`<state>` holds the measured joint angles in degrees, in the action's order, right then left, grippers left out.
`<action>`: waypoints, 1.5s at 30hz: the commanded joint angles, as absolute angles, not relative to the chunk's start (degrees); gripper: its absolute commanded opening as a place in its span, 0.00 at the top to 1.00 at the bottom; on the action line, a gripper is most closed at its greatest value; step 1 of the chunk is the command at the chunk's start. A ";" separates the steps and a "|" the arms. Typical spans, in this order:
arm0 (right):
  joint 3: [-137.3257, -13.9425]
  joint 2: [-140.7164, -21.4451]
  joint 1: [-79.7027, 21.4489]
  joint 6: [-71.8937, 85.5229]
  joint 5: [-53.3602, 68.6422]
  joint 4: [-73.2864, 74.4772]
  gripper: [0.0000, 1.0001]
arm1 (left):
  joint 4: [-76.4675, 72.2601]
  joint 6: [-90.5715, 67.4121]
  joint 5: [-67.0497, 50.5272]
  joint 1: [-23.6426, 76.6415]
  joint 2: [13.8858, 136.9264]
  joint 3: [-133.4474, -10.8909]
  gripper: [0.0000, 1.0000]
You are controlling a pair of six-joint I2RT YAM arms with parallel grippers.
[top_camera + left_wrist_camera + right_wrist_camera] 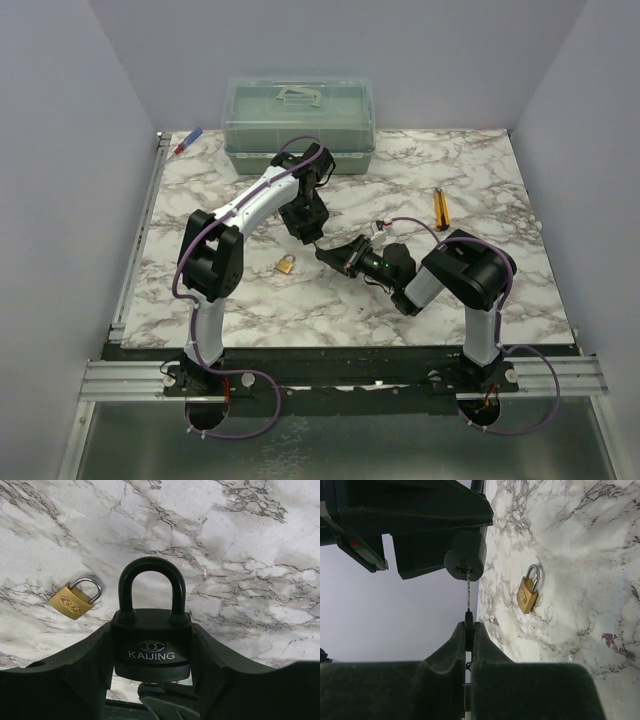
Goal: Unlock with the key
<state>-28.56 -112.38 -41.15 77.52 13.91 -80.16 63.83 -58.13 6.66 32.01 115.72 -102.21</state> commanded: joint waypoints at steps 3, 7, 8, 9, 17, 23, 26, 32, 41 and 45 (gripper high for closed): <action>-28.84 -111.80 -40.90 76.05 15.10 -83.14 1.00 | 62.56 -59.00 7.05 32.43 113.38 -101.87 1.00; -28.47 -111.54 -40.91 75.72 15.12 -83.41 1.00 | 62.49 -58.76 7.64 32.30 113.13 -101.95 1.00; -28.48 -111.58 -40.90 75.72 15.17 -83.41 1.00 | 62.45 -58.81 7.60 32.34 113.05 -102.02 1.00; -28.48 -111.66 -40.94 75.76 15.20 -83.52 1.00 | 62.41 -58.73 7.50 32.34 113.03 -101.96 1.00; -28.31 -111.64 -40.86 75.85 14.26 -83.33 1.00 | 61.46 -59.15 6.33 32.34 112.29 -100.73 1.00; -27.97 -111.76 -40.36 76.01 13.23 -82.50 1.00 | 61.44 -59.24 6.28 32.34 111.47 -100.47 1.00; -28.32 -112.52 -40.35 76.22 13.58 -82.27 1.00 | 61.28 -59.24 6.03 32.34 111.38 -100.46 1.00; -29.09 -113.51 -40.35 76.38 14.37 -82.27 1.00 | 60.30 -59.42 5.11 32.32 111.59 -100.60 1.00; -28.68 -113.95 -40.33 76.30 13.38 -82.01 1.00 | 60.30 -59.24 5.01 32.38 111.41 -101.11 1.00; -28.74 -114.33 -39.97 76.29 13.51 -82.07 1.00 | 60.31 -59.20 4.95 32.43 111.35 -101.07 1.00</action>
